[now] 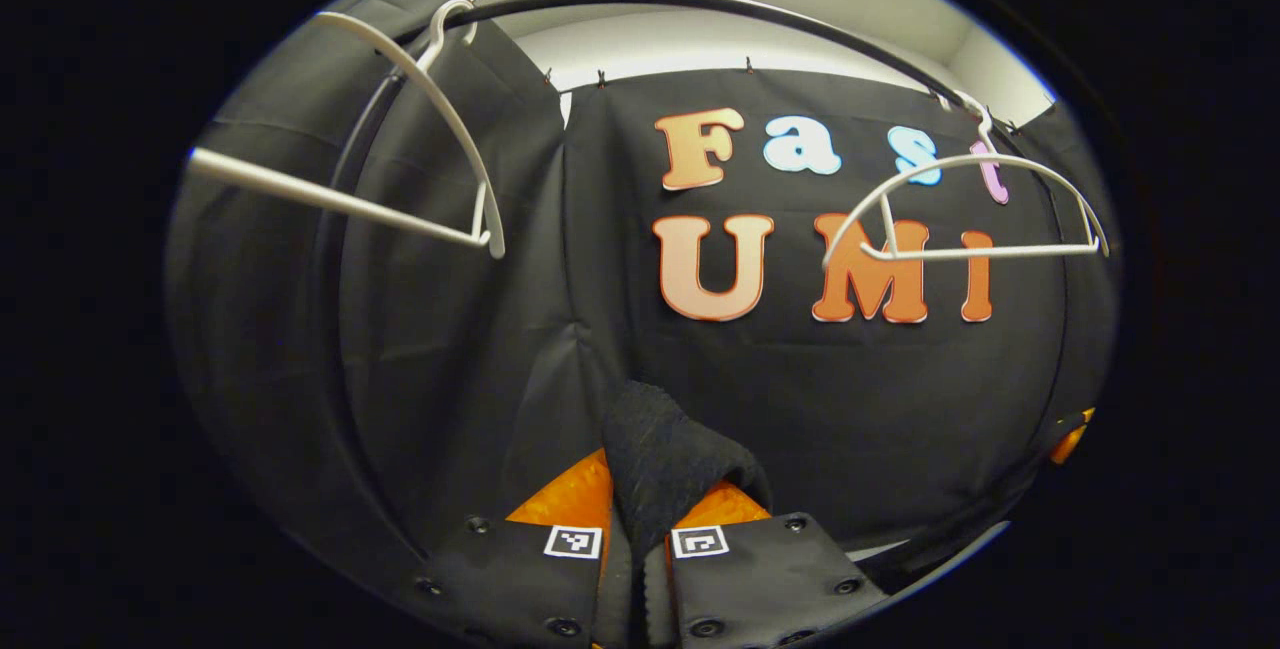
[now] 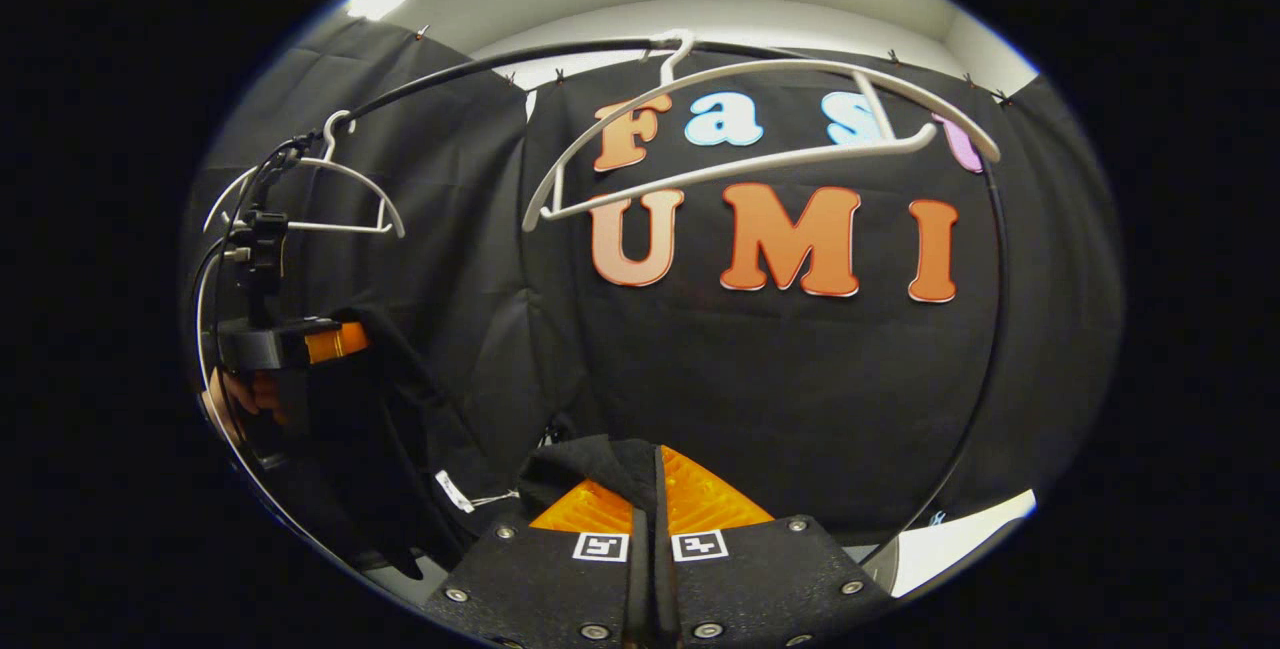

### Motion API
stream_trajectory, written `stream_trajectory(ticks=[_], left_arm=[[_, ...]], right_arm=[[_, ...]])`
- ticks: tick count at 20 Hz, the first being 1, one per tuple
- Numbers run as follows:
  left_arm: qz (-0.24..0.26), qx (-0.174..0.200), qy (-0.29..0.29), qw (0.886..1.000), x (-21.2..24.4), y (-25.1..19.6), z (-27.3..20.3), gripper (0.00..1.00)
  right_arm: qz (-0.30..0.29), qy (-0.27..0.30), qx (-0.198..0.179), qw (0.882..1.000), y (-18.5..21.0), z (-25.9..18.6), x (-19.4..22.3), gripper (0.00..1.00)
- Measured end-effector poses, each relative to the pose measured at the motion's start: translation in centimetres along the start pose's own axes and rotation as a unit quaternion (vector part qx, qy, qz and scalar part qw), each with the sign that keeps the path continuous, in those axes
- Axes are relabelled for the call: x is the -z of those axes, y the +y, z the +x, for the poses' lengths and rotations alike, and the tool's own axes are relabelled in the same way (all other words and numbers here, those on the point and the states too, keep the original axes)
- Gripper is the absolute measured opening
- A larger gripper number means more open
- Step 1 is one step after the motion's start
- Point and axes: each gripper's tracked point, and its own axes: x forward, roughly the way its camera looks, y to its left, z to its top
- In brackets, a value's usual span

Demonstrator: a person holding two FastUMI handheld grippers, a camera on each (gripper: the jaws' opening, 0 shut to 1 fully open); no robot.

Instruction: Grasp the clothes on the hanger with both hands and then place them into the laundry hamper below.

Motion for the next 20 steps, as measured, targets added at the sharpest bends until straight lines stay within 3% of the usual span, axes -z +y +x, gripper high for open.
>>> stream_trajectory(ticks=[8,12,15,20], left_arm=[[0.017,0.011,0.114,0.993,12.8,-1.5,-3.0,0.12],[0.052,0.007,0.194,0.980,19.9,-0.3,-4.1,0.12],[0.051,0.000,0.257,0.965,25.1,0.2,-5.3,0.12],[0.041,-0.001,0.328,0.944,30.9,-0.3,-5.7,0.12]], right_arm=[[0.021,0.117,-0.029,0.993,3.8,2.0,12.1,0.02],[0.036,0.198,-0.035,0.979,4.9,2.3,19.7,0.03],[0.030,0.251,-0.037,0.967,4.8,1.8,24.3,0.04],[0.027,0.290,-0.051,0.955,6.0,1.4,27.8,0.05]])
